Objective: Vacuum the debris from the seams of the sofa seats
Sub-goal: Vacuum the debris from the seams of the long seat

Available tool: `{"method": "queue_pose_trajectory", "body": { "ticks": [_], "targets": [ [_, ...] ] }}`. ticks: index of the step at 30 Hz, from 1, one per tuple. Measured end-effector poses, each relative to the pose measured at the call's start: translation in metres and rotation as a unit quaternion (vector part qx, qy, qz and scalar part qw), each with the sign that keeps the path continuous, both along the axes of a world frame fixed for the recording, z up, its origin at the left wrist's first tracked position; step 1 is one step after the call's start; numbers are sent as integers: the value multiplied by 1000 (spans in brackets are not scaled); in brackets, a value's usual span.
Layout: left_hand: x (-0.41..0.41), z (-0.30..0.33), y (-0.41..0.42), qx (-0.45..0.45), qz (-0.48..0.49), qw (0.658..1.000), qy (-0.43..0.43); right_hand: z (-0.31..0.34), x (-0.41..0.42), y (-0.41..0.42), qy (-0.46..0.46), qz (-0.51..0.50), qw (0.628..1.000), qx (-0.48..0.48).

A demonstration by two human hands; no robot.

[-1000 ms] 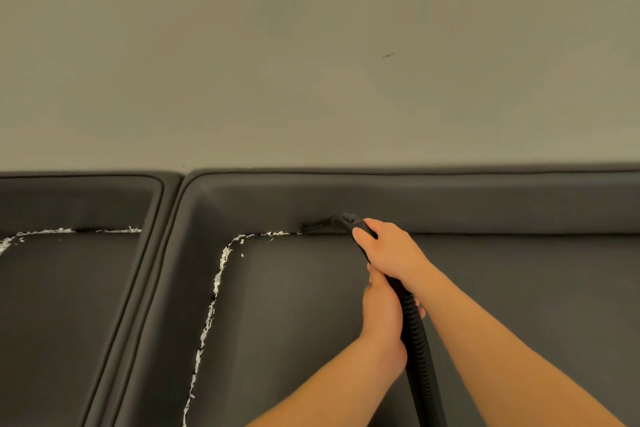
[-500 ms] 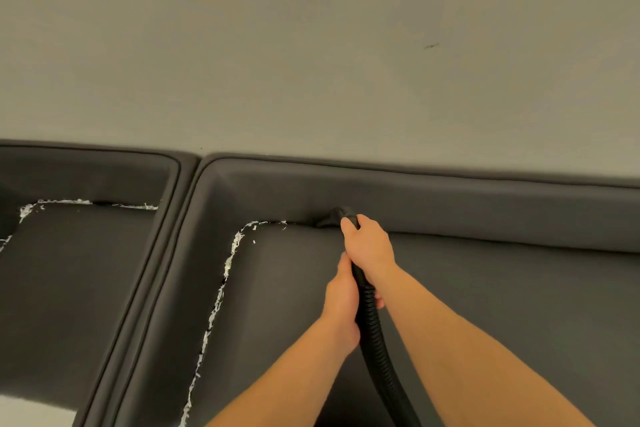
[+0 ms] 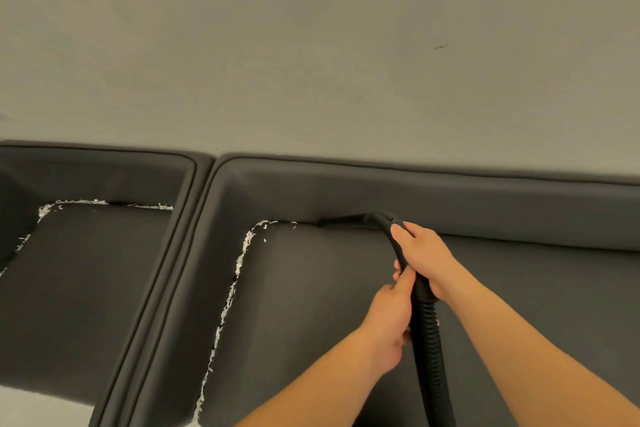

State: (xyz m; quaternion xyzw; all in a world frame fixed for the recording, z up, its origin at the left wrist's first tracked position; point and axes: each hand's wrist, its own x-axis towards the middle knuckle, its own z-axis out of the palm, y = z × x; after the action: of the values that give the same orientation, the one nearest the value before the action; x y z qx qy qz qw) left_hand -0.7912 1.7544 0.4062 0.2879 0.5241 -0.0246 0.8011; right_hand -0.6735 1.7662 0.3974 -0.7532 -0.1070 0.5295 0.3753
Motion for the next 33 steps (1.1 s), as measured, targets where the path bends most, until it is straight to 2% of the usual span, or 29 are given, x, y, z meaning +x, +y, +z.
{"method": "queue_pose_trajectory", "body": {
  "ticks": [5,10,14,19,23,25,28,30,33],
  "targets": [
    [5,2,-1,20,16,1000,-6,15,5,11,-34,60,998,2],
    [-3,-8,24,25,83,996,5,-12,-10,46,-98,122,988,-1],
    [-6,-19,45,34,124,992,18,-31,-19,76,-112,139,984,-11],
    [-19,-36,57,40,146,987,59,-52,-43,100,-186,208,959,-36],
    [-24,-42,58,36,151,986,63,-60,-46,96,-163,193,967,-20],
    [-18,-40,56,23,137,988,60,-62,-33,82,-125,151,981,-16],
    [-3,-35,44,5,71,995,73,-50,-15,53,-5,25,1000,-10],
    [3,-32,31,10,44,995,86,-41,-9,38,58,-23,998,-7],
    [5,-24,14,31,50,995,82,-28,-10,28,27,14,1000,8]
  ]
}}
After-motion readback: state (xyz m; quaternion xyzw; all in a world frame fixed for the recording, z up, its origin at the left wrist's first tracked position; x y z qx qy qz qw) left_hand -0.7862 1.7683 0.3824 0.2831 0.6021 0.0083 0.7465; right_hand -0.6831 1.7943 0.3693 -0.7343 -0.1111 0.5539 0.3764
